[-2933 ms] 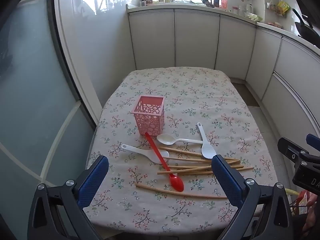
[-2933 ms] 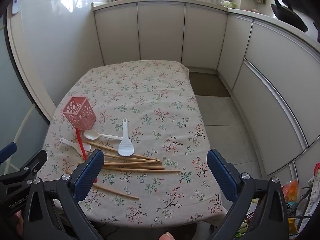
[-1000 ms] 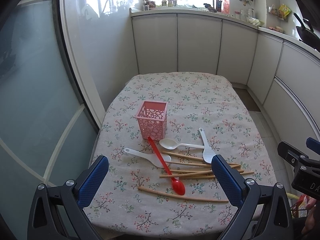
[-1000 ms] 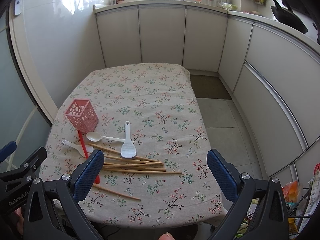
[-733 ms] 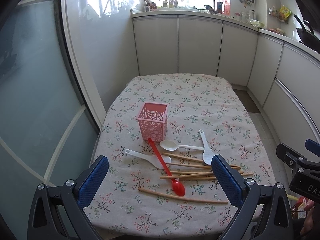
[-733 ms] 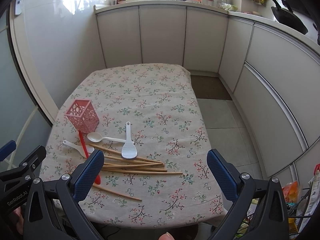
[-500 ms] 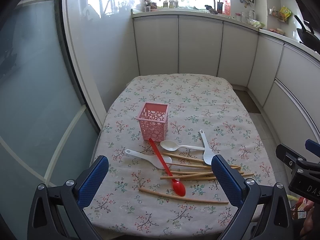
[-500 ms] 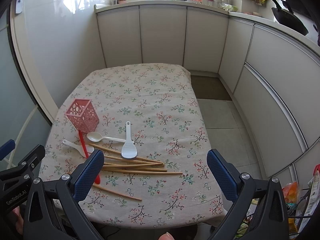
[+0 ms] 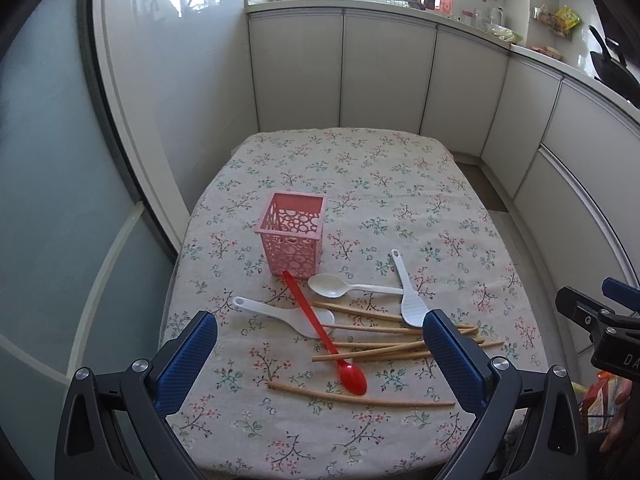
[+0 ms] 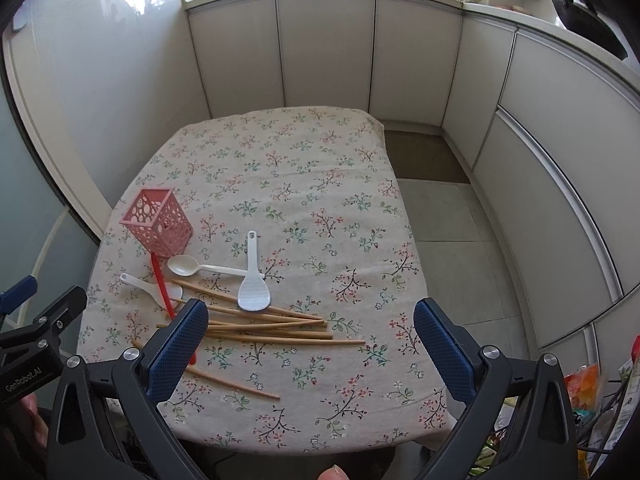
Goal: Organize utensils
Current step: 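Reach the left gripper to the white spoon and close on its handle, then lift the white spoon with the left gripper while the right gripper grasps the white rice paddle, then carry the white spoon over the pink basket and open the left gripper, then lower the white rice paddle into the pink basket and open the right gripper, then grasp the long red spoon handle with the left gripper and lift it, then carry the red spoon with the left gripper while the right gripper grasps and lifts a chopstick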
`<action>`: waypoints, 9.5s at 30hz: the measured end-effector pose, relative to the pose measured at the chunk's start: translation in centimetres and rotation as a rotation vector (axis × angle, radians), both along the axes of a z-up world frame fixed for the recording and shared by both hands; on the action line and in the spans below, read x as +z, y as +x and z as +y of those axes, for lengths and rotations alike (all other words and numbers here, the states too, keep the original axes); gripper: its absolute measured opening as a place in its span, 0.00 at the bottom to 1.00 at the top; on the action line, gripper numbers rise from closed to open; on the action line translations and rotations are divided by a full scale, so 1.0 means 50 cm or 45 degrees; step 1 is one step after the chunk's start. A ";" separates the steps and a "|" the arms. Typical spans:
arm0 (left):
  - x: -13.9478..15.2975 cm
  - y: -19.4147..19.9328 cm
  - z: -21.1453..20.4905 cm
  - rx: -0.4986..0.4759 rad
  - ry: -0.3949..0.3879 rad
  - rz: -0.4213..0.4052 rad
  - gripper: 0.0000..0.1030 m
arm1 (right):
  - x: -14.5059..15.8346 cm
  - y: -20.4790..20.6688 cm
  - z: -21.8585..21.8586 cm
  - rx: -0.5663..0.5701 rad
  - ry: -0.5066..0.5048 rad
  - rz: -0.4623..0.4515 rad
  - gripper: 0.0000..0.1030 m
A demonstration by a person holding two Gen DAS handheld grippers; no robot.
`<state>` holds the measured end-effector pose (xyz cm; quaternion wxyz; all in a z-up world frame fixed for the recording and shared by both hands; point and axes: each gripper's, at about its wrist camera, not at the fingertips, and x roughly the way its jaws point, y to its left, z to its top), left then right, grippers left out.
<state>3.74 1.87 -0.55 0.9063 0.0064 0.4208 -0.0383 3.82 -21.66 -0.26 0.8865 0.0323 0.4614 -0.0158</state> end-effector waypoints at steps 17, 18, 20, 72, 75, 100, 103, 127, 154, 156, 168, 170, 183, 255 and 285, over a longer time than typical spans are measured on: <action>-0.214 0.168 0.038 -0.087 -0.297 0.486 0.57 | -0.174 0.132 -0.034 0.095 0.169 0.411 1.00; -0.219 0.177 0.030 -0.103 -0.302 0.498 0.54 | -0.180 0.137 -0.036 0.098 0.177 0.424 0.99; -0.230 0.197 0.015 -0.117 -0.316 0.507 0.50 | -0.191 0.149 -0.043 0.090 0.215 0.447 0.98; -0.344 0.461 -0.210 0.017 -0.158 0.451 0.19 | -0.318 0.295 -0.201 -0.167 0.672 0.565 0.72; -0.338 0.463 -0.209 -0.004 -0.180 0.448 0.09 | -0.323 0.303 -0.193 -0.151 0.716 0.568 0.65; -0.089 0.301 -0.064 -0.292 -0.482 -0.013 0.08 | -0.367 0.396 0.071 0.120 0.185 0.601 0.27; -0.077 0.299 -0.044 -0.285 -0.499 -0.040 0.08 | -0.367 0.398 0.091 0.141 0.096 0.587 0.24; -0.052 0.401 0.083 -0.067 -0.427 -0.630 0.09 | -0.202 0.333 0.037 0.206 0.262 0.237 0.15; -0.123 0.386 0.084 -0.048 -0.414 -0.535 0.10 | -0.145 0.306 0.037 0.225 0.381 0.129 0.15; -0.121 0.381 0.085 -0.057 -0.420 -0.512 0.21 | -0.140 0.304 0.035 0.225 0.397 0.118 0.15; -0.054 0.317 0.094 0.032 -0.305 -0.214 0.72 | -0.038 0.270 0.049 0.216 0.474 -0.096 0.15; -0.041 0.288 0.105 0.062 -0.280 -0.163 0.81 | -0.011 0.262 0.061 0.224 0.488 -0.146 0.15; -0.117 0.237 0.224 0.246 -0.154 0.162 0.86 | 0.081 0.282 0.255 0.414 0.459 -0.355 0.15; -0.334 0.328 0.046 0.187 -0.253 0.483 0.13 | -0.187 0.179 0.017 0.134 0.292 0.367 0.56; -0.089 0.204 0.153 0.082 -0.334 -0.070 0.11 | -0.341 0.272 0.305 0.724 0.011 0.499 0.30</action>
